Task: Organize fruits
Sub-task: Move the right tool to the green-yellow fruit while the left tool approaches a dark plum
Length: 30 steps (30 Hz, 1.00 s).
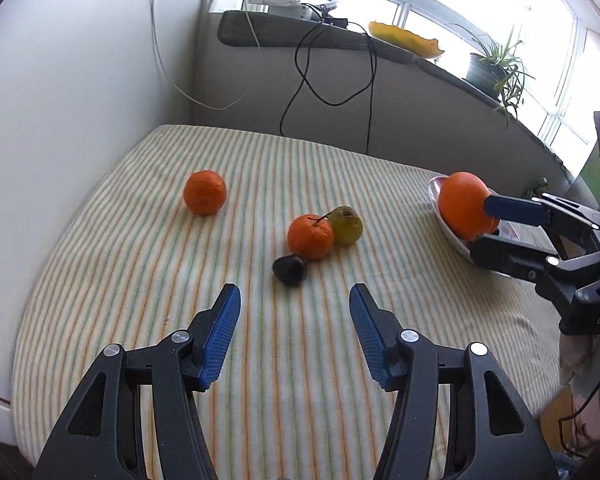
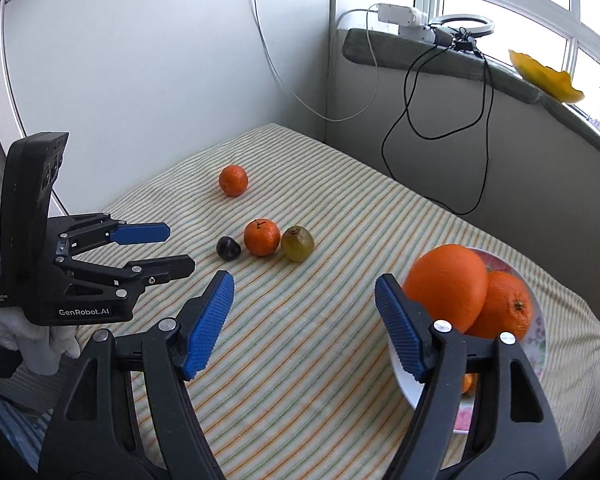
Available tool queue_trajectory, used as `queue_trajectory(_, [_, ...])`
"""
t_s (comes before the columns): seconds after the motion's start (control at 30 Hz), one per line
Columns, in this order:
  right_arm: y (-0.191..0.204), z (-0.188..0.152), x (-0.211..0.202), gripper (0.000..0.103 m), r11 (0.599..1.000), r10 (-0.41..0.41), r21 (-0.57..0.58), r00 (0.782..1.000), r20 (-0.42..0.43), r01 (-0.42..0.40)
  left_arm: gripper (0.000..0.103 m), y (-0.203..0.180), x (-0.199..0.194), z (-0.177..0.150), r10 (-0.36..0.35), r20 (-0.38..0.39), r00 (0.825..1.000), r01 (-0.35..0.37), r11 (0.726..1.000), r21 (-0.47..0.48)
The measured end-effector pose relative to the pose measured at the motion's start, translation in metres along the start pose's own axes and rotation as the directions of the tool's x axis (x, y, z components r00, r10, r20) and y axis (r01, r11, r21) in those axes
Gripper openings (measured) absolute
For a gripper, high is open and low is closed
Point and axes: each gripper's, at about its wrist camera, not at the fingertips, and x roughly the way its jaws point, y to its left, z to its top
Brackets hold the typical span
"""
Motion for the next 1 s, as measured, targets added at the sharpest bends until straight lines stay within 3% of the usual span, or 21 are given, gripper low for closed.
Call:
queue_trajectory(0.1, [-0.003, 0.002, 0.017, 0.076, 0.996, 0.054, 0.075, 0.998, -0.037, -0.051, 0.056, 0.010, 0.002, -0.001, 0.003, -0.003, 1.000, -0.003, 1.000, -0.003])
queue_trajectory(0.2, [-0.003, 0.004, 0.030, 0.076, 0.989, 0.088, 0.123, 0.995, -0.052, -0.081, 0.049, 0.017, 0.005, 0.000, -0.001, -0.005, 1.000, 0.001, 1.000, -0.008])
queue_trajectory(0.43, [0.005, 0.008, 0.054, 0.076, 0.995, 0.041, 0.093, 0.995, -0.090, -0.033, 0.041, 0.021, 0.016, 0.002, -0.047, -0.022, 0.999, 0.047, 0.999, 0.000])
queue_trajectory(0.57, [0.002, 0.011, 0.066, 0.059, 0.990, 0.069, 0.133, 0.991, -0.116, -0.053, 0.041, 0.017, 0.025, 0.003, -0.065, -0.038, 0.997, 0.065, 0.998, 0.013])
queue_trajectory(0.7, [0.004, 0.016, 0.076, 0.058, 0.990, 0.063, 0.134, 0.989, -0.134, -0.045, 0.041, 0.013, 0.032, 0.006, -0.071, -0.048, 0.996, 0.073, 0.997, 0.030])
queue_trajectory(0.83, [0.005, 0.023, 0.088, 0.051, 0.994, 0.054, 0.103, 0.985, -0.165, -0.037, 0.041, 0.013, 0.036, 0.008, -0.079, -0.055, 0.995, 0.082, 0.996, 0.036])
queue_trajectory(1.0, [-0.001, 0.032, 0.100, 0.050, 0.994, 0.094, 0.074, 0.972, -0.215, -0.080, 0.041, 0.013, 0.040, 0.009, -0.087, -0.069, 0.994, 0.090, 0.995, 0.045])
